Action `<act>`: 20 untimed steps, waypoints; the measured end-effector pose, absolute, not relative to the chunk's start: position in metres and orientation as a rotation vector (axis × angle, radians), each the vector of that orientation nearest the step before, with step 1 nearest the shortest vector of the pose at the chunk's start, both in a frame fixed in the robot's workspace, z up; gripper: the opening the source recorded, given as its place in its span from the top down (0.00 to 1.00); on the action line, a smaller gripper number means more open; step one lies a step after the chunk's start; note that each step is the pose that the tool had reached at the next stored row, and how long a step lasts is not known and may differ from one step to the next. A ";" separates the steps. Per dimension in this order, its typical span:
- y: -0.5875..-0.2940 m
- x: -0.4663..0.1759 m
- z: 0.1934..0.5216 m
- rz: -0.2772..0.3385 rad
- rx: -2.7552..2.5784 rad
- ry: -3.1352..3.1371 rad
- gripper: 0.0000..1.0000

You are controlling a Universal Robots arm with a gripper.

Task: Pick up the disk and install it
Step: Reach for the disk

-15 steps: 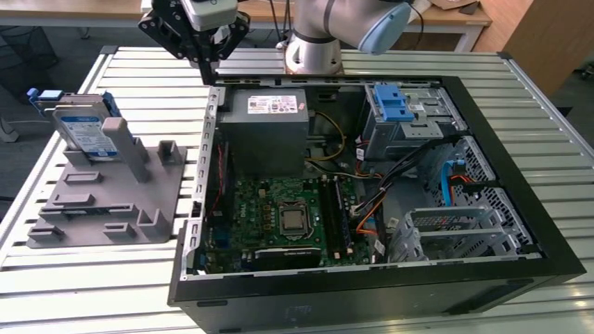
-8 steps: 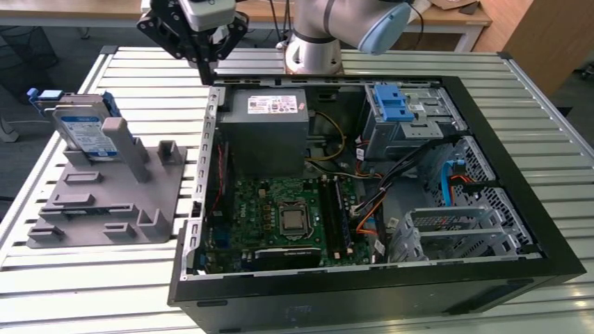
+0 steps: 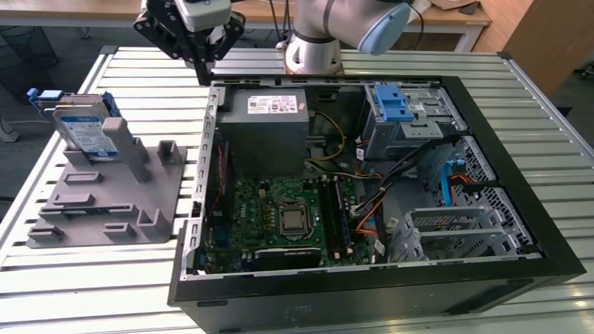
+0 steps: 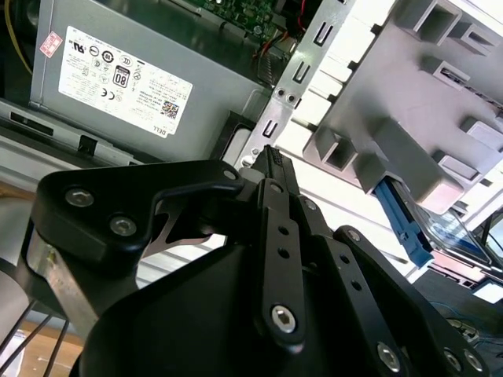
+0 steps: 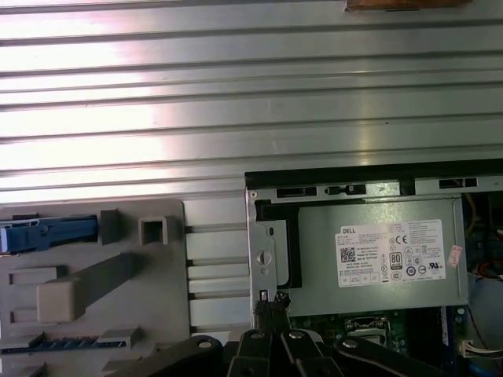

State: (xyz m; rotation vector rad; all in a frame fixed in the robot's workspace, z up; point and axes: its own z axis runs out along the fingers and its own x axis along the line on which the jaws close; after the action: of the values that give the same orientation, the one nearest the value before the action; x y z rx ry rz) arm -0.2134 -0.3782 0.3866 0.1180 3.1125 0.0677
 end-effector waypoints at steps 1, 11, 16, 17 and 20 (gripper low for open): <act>-0.378 -0.215 0.386 0.068 0.118 3.112 0.89; -0.378 -0.217 0.385 0.068 0.118 3.112 0.89; -0.378 -0.218 0.385 0.068 0.118 3.112 0.89; -0.378 -0.219 0.385 0.068 0.118 3.112 0.89; -0.378 -0.220 0.385 0.068 0.118 3.112 0.89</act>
State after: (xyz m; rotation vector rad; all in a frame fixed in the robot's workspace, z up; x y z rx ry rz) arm -0.2200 -0.3779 0.3846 0.1181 3.1124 0.0677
